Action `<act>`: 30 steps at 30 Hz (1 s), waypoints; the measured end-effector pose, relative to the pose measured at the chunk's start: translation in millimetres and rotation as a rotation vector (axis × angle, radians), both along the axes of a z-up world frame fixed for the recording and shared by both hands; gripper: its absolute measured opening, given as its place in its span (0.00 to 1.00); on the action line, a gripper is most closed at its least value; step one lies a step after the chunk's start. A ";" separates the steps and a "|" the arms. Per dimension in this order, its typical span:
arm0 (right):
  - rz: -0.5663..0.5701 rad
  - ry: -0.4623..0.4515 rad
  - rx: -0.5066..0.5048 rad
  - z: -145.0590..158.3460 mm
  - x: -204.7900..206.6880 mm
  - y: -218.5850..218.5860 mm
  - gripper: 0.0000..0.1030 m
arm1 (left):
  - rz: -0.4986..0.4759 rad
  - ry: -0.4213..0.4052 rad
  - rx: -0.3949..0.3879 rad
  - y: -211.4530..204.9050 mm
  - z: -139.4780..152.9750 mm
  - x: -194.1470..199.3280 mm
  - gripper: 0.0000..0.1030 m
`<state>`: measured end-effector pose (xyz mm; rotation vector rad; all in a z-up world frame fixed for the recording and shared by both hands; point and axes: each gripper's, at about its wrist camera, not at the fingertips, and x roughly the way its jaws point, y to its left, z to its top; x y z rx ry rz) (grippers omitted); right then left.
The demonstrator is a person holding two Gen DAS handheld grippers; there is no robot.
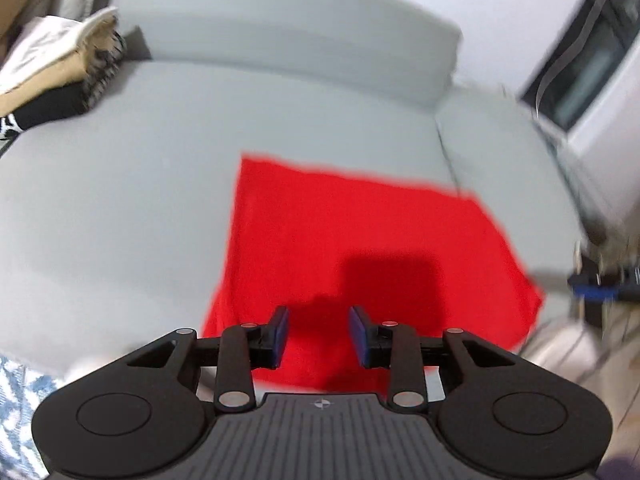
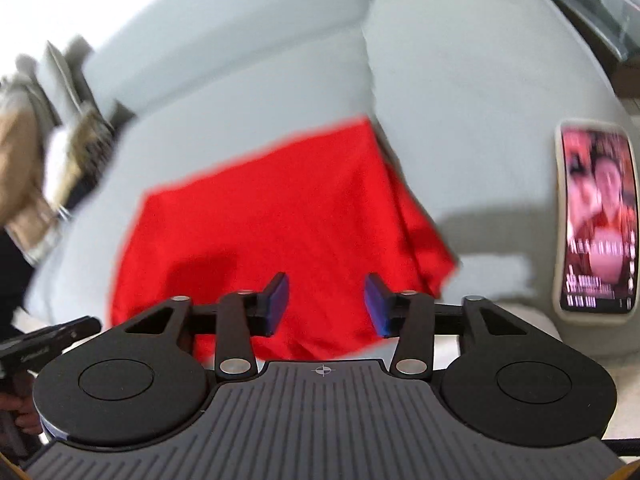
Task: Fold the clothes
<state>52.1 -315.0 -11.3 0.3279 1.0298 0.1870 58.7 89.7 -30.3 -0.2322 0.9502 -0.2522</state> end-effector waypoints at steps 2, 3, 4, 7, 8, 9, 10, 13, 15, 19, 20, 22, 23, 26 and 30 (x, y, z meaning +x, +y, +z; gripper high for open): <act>0.008 -0.048 -0.002 14.3 2.9 2.6 0.72 | 0.025 -0.021 -0.029 6.4 5.9 14.3 0.39; 0.009 -0.063 -0.009 16.3 10.0 3.3 0.75 | 0.038 -0.027 -0.027 7.2 6.6 22.1 0.39; -0.002 -0.070 -0.019 14.3 20.0 3.0 0.76 | 0.044 -0.028 -0.023 5.7 3.5 32.9 0.42; -0.087 -0.047 0.043 -9.9 53.0 -7.4 0.49 | 0.074 0.030 -0.069 4.9 -15.1 75.8 0.30; -0.123 -0.038 0.088 -23.3 62.9 -12.2 0.29 | 0.098 0.065 -0.128 7.6 -25.8 90.3 0.25; -0.154 -0.023 0.136 -35.5 74.2 -15.8 0.25 | 0.119 0.079 -0.184 9.1 -35.7 101.4 0.16; -0.177 -0.017 0.179 -45.9 84.5 -18.4 0.25 | 0.138 0.085 -0.236 10.5 -45.0 110.8 0.12; -0.187 -0.035 0.272 -74.0 114.6 -8.0 0.25 | 0.142 0.076 -0.339 -8.4 -61.5 142.6 0.10; -0.173 -0.037 0.358 -97.6 136.4 3.7 0.25 | 0.129 0.042 -0.367 -24.7 -74.8 159.1 0.10; -0.141 0.077 0.548 -160.2 180.9 22.6 0.25 | 0.168 -0.009 -0.279 -31.0 -108.4 185.0 0.10; -0.148 0.088 0.552 -169.4 185.9 19.7 0.21 | 0.204 -0.007 -0.269 -19.7 -116.7 185.6 0.08; -0.173 0.090 0.542 -184.3 193.3 10.7 0.00 | 0.277 -0.001 -0.250 2.8 -133.4 186.8 0.08; -0.185 0.091 0.536 -191.8 196.9 6.2 0.00 | 0.313 0.001 -0.240 14.1 -141.7 187.4 0.11; -0.382 -0.012 0.342 -189.4 188.4 -28.8 0.00 | 0.384 -0.022 -0.190 34.0 -147.7 185.4 0.11; -0.350 -0.058 0.087 -167.4 176.0 -16.2 0.00 | 0.383 -0.064 -0.014 26.1 -126.8 180.4 0.08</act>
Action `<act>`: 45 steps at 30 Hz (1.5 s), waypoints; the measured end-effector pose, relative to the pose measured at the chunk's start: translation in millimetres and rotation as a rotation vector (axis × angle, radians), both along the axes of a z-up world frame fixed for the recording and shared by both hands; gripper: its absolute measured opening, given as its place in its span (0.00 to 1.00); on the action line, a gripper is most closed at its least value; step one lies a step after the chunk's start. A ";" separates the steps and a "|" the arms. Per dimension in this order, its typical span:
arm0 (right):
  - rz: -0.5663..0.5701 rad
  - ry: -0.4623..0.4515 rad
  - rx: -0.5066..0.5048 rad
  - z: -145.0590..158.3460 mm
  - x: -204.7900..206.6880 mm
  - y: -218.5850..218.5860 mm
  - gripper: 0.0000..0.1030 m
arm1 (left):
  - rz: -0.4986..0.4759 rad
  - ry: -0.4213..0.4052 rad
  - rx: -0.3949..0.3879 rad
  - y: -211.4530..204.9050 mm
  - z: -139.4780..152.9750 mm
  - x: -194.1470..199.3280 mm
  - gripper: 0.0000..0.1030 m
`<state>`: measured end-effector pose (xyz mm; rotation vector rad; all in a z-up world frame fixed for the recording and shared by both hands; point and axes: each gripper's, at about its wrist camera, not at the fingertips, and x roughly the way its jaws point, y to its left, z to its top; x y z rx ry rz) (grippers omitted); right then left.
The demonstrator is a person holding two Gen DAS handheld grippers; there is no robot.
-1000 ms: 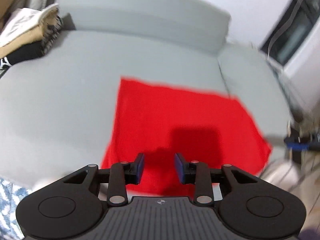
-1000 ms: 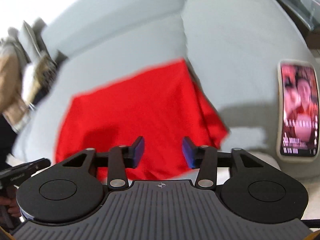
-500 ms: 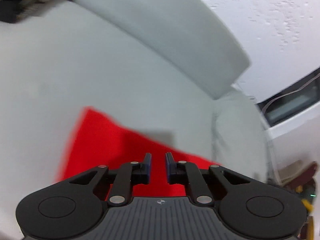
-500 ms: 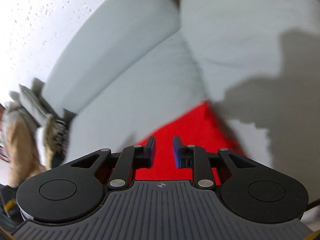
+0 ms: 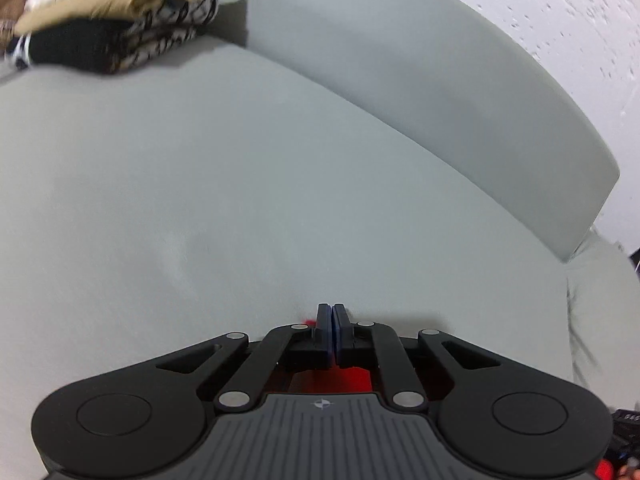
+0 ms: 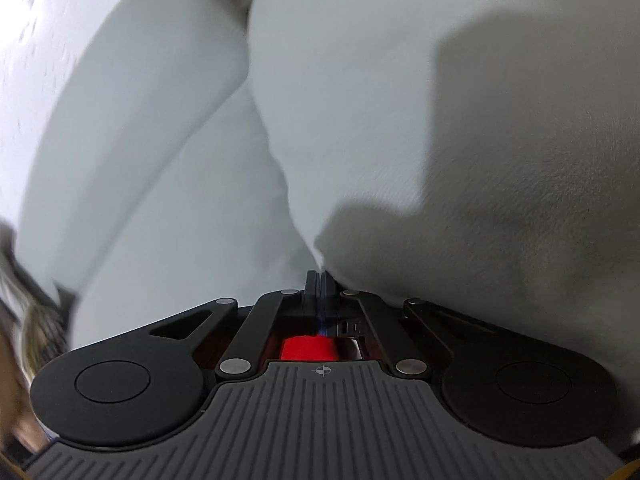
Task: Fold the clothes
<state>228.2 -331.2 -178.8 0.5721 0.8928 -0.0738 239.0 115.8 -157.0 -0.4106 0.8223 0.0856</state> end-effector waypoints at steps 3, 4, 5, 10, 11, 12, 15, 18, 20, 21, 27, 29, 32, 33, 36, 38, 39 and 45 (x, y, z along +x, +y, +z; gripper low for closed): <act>-0.018 -0.053 -0.167 39.1 -30.1 13.6 0.07 | -0.008 -0.003 0.119 -9.0 26.0 -20.8 0.10; -0.028 -0.073 -0.189 52.0 -42.4 14.6 0.16 | -0.022 0.002 0.125 -10.2 35.6 -31.6 0.14; -0.038 -0.093 -0.212 64.9 -54.6 15.6 0.20 | -0.036 0.006 0.131 -11.4 45.1 -42.3 0.16; 0.060 -0.108 -0.178 102.5 -123.3 16.8 0.24 | -0.173 0.038 0.140 -31.3 66.7 -110.2 0.22; 0.110 -0.094 -0.195 99.4 -127.4 25.0 0.25 | -0.198 0.034 0.132 -39.3 66.9 -120.8 0.22; 0.167 -0.078 -0.218 93.5 -128.6 35.2 0.25 | -0.234 0.014 0.126 -49.4 66.0 -129.8 0.22; 0.320 -0.035 -0.321 71.9 -129.8 66.8 0.23 | -0.366 -0.032 0.213 -86.4 49.7 -142.6 0.25; 0.354 0.025 -0.508 51.8 -139.3 78.0 0.08 | -0.393 0.062 0.309 -96.8 24.1 -147.7 0.24; 0.352 0.066 -0.593 47.3 -149.2 80.3 0.00 | -0.379 0.051 0.336 -89.8 24.2 -164.6 0.25; 0.334 0.084 -0.603 51.8 -156.2 78.2 0.00 | -0.374 0.051 0.334 -83.9 25.8 -171.3 0.24; 0.267 0.024 -0.539 86.7 -192.9 64.6 0.19 | -0.374 -0.020 0.343 -84.3 53.2 -207.5 0.18; 0.319 -0.047 -0.438 96.3 -202.8 79.9 0.21 | -0.407 -0.103 0.352 -101.0 61.5 -218.5 0.19; 0.452 -0.074 -0.370 85.5 -207.5 110.3 0.37 | -0.461 -0.125 0.418 -124.0 49.1 -219.1 0.32; 0.466 -0.067 -0.371 80.5 -212.6 112.1 0.38 | -0.483 -0.088 0.458 -129.4 37.2 -215.5 0.34; 0.480 -0.033 -0.394 64.9 -231.8 109.1 0.37 | -0.454 -0.013 0.445 -117.6 22.1 -226.4 0.33; 0.444 0.029 -0.384 64.8 -244.1 95.1 0.38 | -0.449 0.086 0.421 -108.1 21.1 -234.9 0.33; 0.422 0.076 -0.379 63.7 -248.9 87.3 0.38 | -0.447 0.140 0.409 -103.5 20.2 -238.9 0.30; 0.308 0.046 -0.257 75.2 -298.1 67.9 0.43 | -0.390 0.130 0.292 -101.9 20.0 -277.6 0.37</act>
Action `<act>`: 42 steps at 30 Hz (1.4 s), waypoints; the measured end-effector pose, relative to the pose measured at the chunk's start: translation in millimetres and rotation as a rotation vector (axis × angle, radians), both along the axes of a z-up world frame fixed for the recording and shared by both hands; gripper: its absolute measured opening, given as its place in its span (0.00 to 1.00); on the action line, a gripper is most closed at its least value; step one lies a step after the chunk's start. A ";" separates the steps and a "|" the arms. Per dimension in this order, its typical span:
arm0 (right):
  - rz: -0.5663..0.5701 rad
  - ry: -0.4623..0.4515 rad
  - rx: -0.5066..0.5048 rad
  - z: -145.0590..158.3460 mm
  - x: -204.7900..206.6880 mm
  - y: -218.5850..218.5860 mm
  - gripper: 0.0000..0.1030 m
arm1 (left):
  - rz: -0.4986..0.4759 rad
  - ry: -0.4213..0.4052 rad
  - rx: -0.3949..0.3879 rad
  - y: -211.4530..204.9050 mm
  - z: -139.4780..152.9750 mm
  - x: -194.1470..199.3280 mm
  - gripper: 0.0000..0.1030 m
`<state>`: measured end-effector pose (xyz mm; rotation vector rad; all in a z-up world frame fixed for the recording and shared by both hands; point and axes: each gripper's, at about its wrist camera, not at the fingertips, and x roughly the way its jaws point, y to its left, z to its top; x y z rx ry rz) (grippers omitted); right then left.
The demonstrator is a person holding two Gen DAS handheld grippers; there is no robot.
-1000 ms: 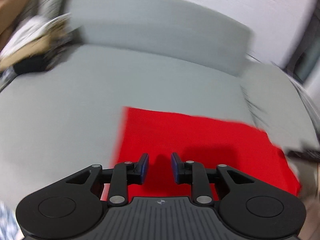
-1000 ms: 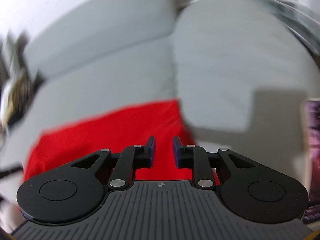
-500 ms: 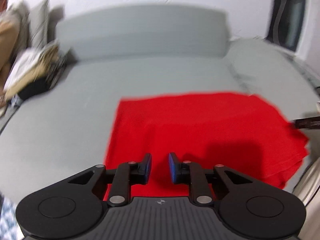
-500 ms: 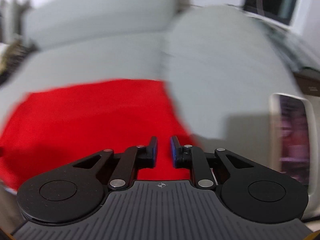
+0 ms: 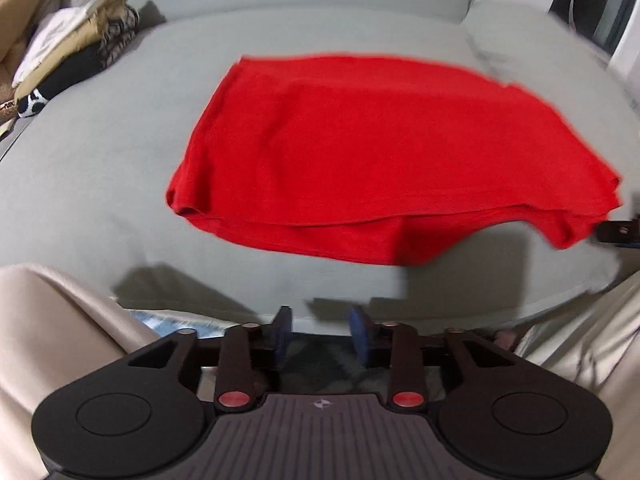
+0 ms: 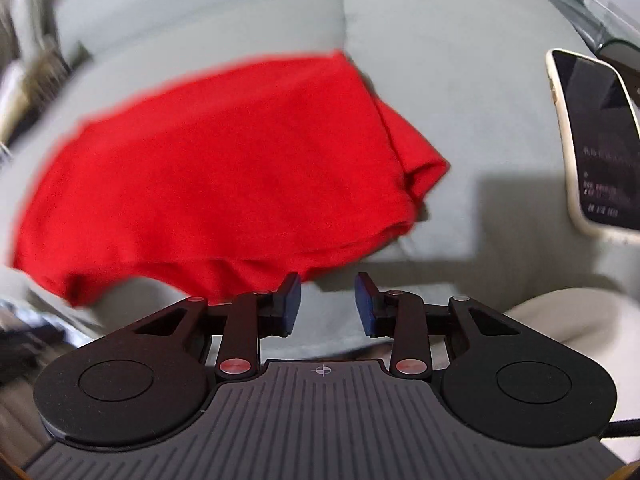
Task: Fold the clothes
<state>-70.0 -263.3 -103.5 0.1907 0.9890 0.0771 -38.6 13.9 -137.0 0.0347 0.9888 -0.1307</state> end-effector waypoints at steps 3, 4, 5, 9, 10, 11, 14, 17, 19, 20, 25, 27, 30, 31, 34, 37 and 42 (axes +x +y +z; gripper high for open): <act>0.007 -0.093 0.052 6.5 -21.4 5.4 0.45 | -0.059 -0.094 -0.014 -13.4 15.2 -7.3 0.39; 0.020 -0.125 0.041 9.6 -28.0 8.2 0.42 | -0.052 -0.129 -0.022 -14.1 19.2 -7.5 0.39; 0.022 -0.154 0.041 13.1 -28.3 9.0 0.37 | -0.039 -0.164 -0.032 -14.2 22.6 -7.6 0.39; 0.024 -0.249 0.069 27.5 -17.7 9.5 0.18 | 0.014 -0.247 -0.061 -16.0 31.4 1.7 0.34; 0.046 -0.245 0.086 27.9 -13.8 13.1 0.18 | 0.015 -0.255 -0.069 -16.5 32.5 7.0 0.34; 0.068 -0.245 0.087 26.3 -5.3 18.2 0.18 | 0.016 -0.262 -0.078 -17.0 33.5 12.2 0.34; 0.136 -0.240 0.075 15.4 19.8 35.5 0.18 | -0.023 -0.282 -0.031 -24.1 28.4 30.4 0.36; 0.167 -0.180 0.004 -6.1 35.6 46.3 0.19 | -0.023 -0.141 0.050 -29.5 3.5 34.8 0.36; 0.185 -0.171 -0.033 -13.8 25.9 45.9 0.19 | -0.054 -0.123 0.085 -31.1 -2.2 26.8 0.37; 0.188 -0.136 -0.045 -16.5 21.6 43.5 0.19 | -0.066 -0.099 0.108 -32.2 -5.1 23.2 0.37; 0.054 -0.072 0.088 -13.1 1.0 -0.8 0.52 | -0.062 -0.086 0.070 -29.9 4.8 10.6 0.39; -0.027 -0.127 0.133 -4.8 -3.0 -21.2 0.61 | -0.050 -0.076 0.023 -29.1 10.4 9.6 0.43; -0.157 -0.187 0.214 4.2 -1.3 -54.1 0.61 | -0.044 -0.074 -0.027 -28.7 15.7 9.0 0.45; -0.206 -0.193 0.248 2.1 1.7 -66.1 0.61 | -0.044 -0.082 -0.028 -28.5 17.5 9.0 0.46; -0.312 -0.192 0.313 -10.1 16.1 -88.0 0.60 | -0.044 -0.094 -0.025 -29.5 18.8 6.5 0.46; -0.354 -0.170 0.349 -26.7 33.5 -96.4 0.59 | -0.040 -0.080 -0.036 -27.8 17.2 8.8 0.46; -0.396 -0.169 0.414 -51.5 50.2 -103.8 0.60 | -0.028 -0.079 -0.042 -26.6 16.9 12.5 0.46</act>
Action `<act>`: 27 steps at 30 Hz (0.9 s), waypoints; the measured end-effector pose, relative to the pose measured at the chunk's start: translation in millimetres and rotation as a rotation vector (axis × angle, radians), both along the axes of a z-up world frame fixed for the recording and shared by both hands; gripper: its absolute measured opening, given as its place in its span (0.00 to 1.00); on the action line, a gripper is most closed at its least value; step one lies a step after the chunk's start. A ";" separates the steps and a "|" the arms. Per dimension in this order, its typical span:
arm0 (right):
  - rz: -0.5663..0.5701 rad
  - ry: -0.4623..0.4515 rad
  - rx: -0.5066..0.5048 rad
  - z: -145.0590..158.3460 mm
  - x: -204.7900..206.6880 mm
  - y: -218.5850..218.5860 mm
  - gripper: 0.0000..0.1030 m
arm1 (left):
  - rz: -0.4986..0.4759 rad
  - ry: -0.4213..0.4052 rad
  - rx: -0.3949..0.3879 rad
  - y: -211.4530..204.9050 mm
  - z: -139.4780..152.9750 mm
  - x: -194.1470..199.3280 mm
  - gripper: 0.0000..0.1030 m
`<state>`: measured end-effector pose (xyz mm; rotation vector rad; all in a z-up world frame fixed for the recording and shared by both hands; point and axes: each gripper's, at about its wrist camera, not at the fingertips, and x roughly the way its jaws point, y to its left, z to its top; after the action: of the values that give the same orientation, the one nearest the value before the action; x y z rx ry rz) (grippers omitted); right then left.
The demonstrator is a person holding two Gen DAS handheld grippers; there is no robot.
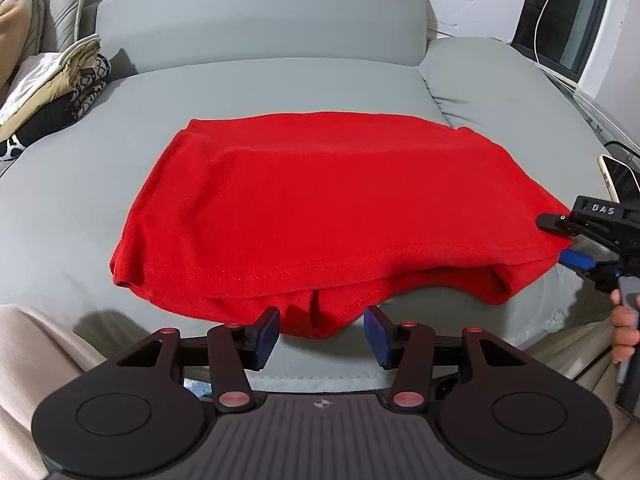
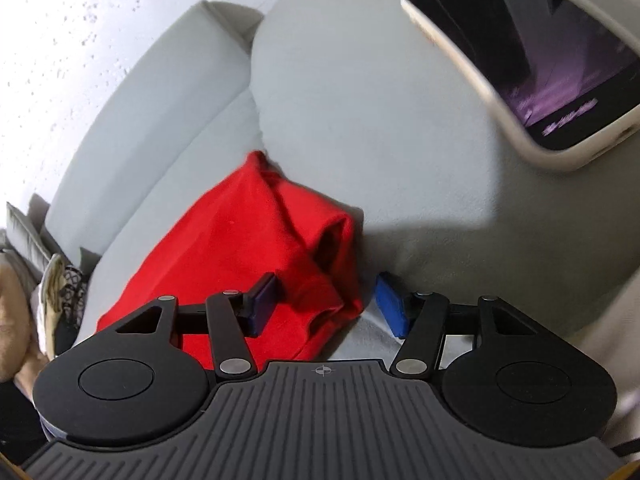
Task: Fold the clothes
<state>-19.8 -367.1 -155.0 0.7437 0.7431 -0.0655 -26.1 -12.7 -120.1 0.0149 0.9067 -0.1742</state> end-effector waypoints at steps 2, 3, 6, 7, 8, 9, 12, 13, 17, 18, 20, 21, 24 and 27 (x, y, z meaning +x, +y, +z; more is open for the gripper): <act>-0.022 -0.020 0.049 -9.2 2.7 -4.9 0.65 | 0.002 0.005 -0.007 -0.2 -1.3 1.5 0.46; -0.033 -0.030 0.074 -13.8 4.1 -7.3 0.67 | 0.003 0.010 -0.012 -0.6 -2.1 2.3 0.46; 0.003 -0.063 0.058 -15.6 7.7 0.6 0.65 | -0.001 0.007 -0.024 -1.4 -1.8 1.0 0.46; 0.036 -0.060 0.025 -14.3 8.7 6.3 0.57 | -0.002 0.001 -0.030 -1.0 -0.4 -0.1 0.46; 0.057 -0.059 -0.005 -12.5 7.6 10.4 0.52 | -0.005 -0.007 -0.035 -0.2 1.4 -1.4 0.46; 0.073 -0.060 -0.032 -10.5 5.7 13.7 0.49 | -0.005 -0.015 -0.042 0.5 2.6 -2.5 0.46; 0.046 -0.055 -0.012 -13.6 5.1 9.7 0.42 | 0.001 -0.022 -0.059 4.9 4.0 -4.6 0.47; 0.036 -0.055 -0.006 -14.7 6.4 8.4 0.33 | 0.002 -0.019 -0.064 6.6 3.5 -5.2 0.47; 0.057 -0.070 -0.050 0.5 11.8 18.4 0.10 | 0.018 -0.016 -0.086 15.3 3.7 -7.6 0.47; 0.068 -0.065 -0.099 8.4 12.3 24.4 0.10 | 0.024 -0.017 -0.092 18.1 4.2 -8.1 0.47; 0.091 -0.042 -0.194 23.2 15.2 36.2 0.10 | 0.040 -0.016 -0.101 23.7 4.8 -8.6 0.47; 0.099 -0.018 -0.234 31.3 19.4 40.6 0.09 | 0.050 -0.013 -0.097 25.9 5.1 -8.5 0.47; 0.115 0.037 -0.347 57.1 34.1 56.9 0.09 | 0.082 -0.010 -0.087 36.9 10.9 -6.3 0.47; 0.177 0.029 -0.572 86.0 46.0 95.4 0.09 | 0.137 -0.043 -0.130 60.4 26.7 -2.3 0.47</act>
<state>26.2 -271.7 -69.1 0.1319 0.7664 -0.1218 -28.4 47.7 -93.4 -0.1629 0.8487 -0.1049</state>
